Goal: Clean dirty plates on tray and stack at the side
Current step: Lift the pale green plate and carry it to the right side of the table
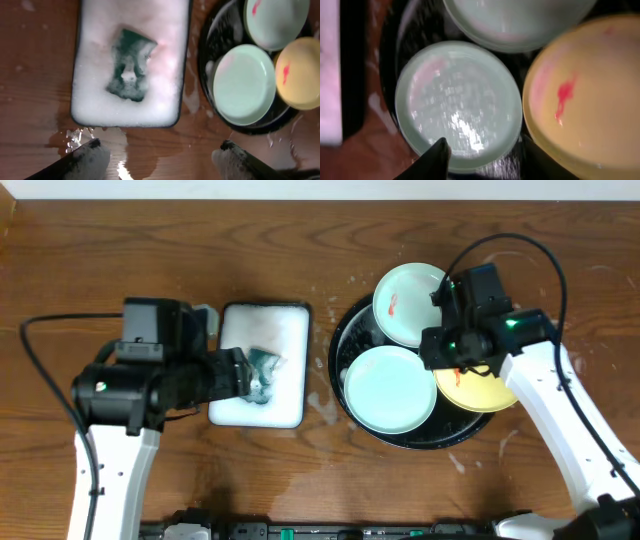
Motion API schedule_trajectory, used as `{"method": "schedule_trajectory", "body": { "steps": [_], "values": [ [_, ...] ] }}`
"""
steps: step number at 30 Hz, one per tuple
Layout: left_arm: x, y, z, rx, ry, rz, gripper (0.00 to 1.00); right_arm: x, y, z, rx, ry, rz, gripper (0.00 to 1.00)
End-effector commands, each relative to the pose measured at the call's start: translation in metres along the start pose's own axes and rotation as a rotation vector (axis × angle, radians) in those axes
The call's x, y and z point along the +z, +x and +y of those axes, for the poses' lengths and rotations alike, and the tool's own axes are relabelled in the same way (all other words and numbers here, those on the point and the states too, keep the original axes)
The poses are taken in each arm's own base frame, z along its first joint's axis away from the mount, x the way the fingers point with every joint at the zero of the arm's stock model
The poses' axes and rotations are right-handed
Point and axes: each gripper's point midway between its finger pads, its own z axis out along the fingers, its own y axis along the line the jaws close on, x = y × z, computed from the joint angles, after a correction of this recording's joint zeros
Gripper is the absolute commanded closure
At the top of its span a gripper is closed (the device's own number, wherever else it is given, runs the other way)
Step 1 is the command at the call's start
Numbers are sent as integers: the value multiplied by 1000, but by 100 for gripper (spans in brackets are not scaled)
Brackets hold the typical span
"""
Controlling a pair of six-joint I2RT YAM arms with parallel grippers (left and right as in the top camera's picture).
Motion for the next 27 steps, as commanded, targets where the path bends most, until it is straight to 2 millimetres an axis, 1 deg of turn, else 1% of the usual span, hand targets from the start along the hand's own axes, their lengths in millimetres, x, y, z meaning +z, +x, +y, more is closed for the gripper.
{"method": "schedule_trajectory", "body": {
  "steps": [1, 5, 7, 9, 10, 11, 12, 14, 16, 19, 21, 22, 23, 25, 27],
  "values": [
    [-4, -4, 5, 35, -48, -23, 24, 19, 32, -11, 66, 21, 115, 54],
    [-5, -4, 5, 35, -47, -25, 24, 45, 69, -22, 161, 52, 210, 53],
    [-5, -4, 5, 35, -47, -25, 23, 57, 84, -26, 188, 55, 236, 53],
    [-5, -4, 5, 35, -47, -25, 23, 71, 89, -21, 188, 5, 223, 53],
    [-4, -4, 5, 35, -47, -24, 18, 77, 90, -21, 192, -7, 212, 53],
    [-4, -4, 5, 35, -47, -24, 17, 83, 92, -23, 204, -1, 200, 56],
    [-4, -5, 5, 35, -47, -24, 14, 88, 94, -27, 225, 15, 189, 57],
    [-4, -4, 5, 35, -47, -24, 14, 97, 99, -33, 251, 34, 170, 59],
    [-4, -4, 5, 35, -47, -24, 14, 105, 100, -36, 269, 35, 144, 63],
    [-4, -4, 5, 35, -47, -24, 13, 112, 97, -41, 295, 47, 100, 67],
    [-4, -4, 5, 35, -47, -24, 13, 113, 94, -42, 304, 47, 81, 76],
    [-4, -4, 5, 35, -47, -23, 13, 114, 91, -41, 302, 43, 70, 82],
    [-4, -4, 5, 35, -47, -24, 13, 114, 88, -41, 299, 38, 57, 97],
    [-4, -4, 5, 35, -47, -24, 13, 114, 83, -39, 297, 30, 37, 99],
    [-4, -4, 5, 35, -47, -24, 13, 109, 76, -38, 289, 26, 22, 99]
  ]
}}
